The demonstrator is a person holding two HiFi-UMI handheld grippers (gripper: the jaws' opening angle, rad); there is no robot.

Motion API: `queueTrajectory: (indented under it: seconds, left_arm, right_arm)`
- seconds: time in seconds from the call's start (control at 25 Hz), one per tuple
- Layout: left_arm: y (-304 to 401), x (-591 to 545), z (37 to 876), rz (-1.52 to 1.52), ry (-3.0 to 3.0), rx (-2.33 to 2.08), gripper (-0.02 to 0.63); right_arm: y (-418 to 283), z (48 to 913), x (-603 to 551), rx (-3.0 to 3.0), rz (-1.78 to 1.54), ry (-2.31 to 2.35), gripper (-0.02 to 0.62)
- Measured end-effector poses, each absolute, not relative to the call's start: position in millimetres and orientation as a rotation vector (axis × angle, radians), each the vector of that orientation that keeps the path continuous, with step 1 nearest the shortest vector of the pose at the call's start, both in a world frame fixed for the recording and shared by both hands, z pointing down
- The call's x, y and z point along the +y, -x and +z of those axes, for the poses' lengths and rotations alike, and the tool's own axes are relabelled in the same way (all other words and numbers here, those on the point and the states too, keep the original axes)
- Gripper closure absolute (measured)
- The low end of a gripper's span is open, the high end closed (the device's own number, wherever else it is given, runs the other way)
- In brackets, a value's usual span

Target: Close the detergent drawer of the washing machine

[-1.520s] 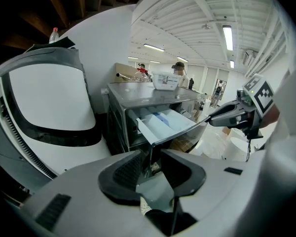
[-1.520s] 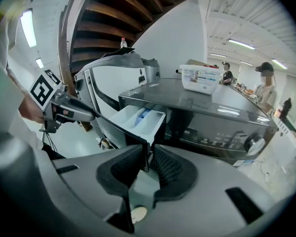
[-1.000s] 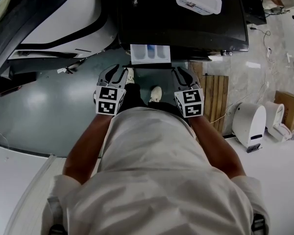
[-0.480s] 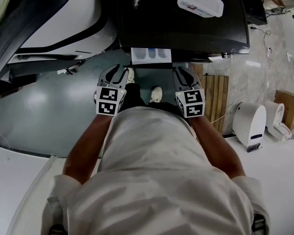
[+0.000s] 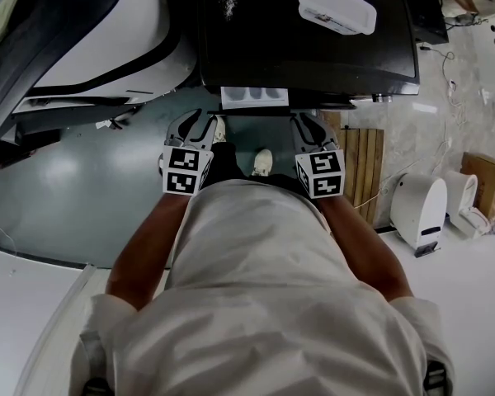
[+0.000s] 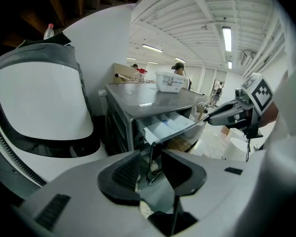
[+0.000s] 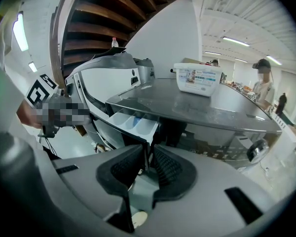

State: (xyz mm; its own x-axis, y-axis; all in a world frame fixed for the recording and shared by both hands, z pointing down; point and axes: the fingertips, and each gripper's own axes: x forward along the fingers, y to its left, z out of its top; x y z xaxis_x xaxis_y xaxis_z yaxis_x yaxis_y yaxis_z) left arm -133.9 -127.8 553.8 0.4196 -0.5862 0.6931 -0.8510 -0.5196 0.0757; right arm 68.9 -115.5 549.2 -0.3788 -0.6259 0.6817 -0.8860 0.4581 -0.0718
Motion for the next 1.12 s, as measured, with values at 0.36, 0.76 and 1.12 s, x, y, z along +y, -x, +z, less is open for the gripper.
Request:
queueTrajectory:
  seconds: [0.36,0.76,1.12]
  left_arm:
    - [135,-137,553,0.844,-2.263,-1.230,0.472]
    - [135,-152,554,0.845,-2.267,-1.228,0.472]
    - [137,-163,555,0.842,-2.274,-1.218,0.471]
  right_arm:
    - [-68,549,-124,-2.129,0.588,-1.263,0.535]
    - [-68,549,-139,-2.121,0.613,-1.295,0.535]
    - [-67,549,-149,-2.096,0.623,-1.326,0.535]
